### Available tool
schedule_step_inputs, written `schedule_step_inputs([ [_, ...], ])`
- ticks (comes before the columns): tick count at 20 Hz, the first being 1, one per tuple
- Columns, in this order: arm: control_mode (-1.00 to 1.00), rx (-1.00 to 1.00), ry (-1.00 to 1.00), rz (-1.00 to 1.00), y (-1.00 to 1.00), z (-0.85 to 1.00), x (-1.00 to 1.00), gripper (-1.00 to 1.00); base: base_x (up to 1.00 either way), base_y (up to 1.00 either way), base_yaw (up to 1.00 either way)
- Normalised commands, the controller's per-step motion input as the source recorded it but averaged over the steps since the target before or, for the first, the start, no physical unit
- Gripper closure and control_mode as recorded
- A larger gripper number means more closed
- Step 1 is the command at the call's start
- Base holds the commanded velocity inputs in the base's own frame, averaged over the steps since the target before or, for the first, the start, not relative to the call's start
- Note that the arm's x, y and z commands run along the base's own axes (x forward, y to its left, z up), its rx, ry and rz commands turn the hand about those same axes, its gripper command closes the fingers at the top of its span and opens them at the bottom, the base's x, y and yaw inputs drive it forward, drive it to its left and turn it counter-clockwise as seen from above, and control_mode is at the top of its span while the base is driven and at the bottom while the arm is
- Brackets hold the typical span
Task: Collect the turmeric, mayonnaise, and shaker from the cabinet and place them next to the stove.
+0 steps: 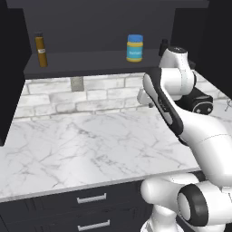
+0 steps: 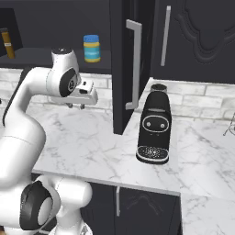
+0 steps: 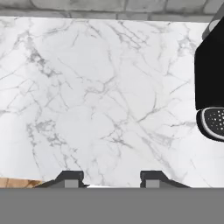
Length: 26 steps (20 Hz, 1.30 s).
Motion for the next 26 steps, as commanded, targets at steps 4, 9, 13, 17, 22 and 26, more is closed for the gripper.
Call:
schedule_step_inputs([
  [4,-1.0,0.0,-0.07,0.0,0.0,0.0,-0.27,-1.0,0.0,0.0,0.0],
  [9,-1.0,0.06,-0.36,-0.01,0.0,0.07,-0.54,-1.0,0.0,0.0,0.0],
  [13,-1.0,0.13,-0.38,0.0,0.0,0.42,-0.3,-1.0,0.0,0.0,0.0],
  [17,-1.0,0.04,-0.31,0.0,0.0,0.62,-0.08,-1.0,0.0,0.0,0.0],
  [22,-1.0,0.0,-0.23,0.0,0.0,0.78,0.0,-1.0,0.0,0.0,0.0],
  [26,-1.0,0.0,-0.18,0.0,0.0,0.87,0.0,-1.0,0.0,0.0,0.0],
])
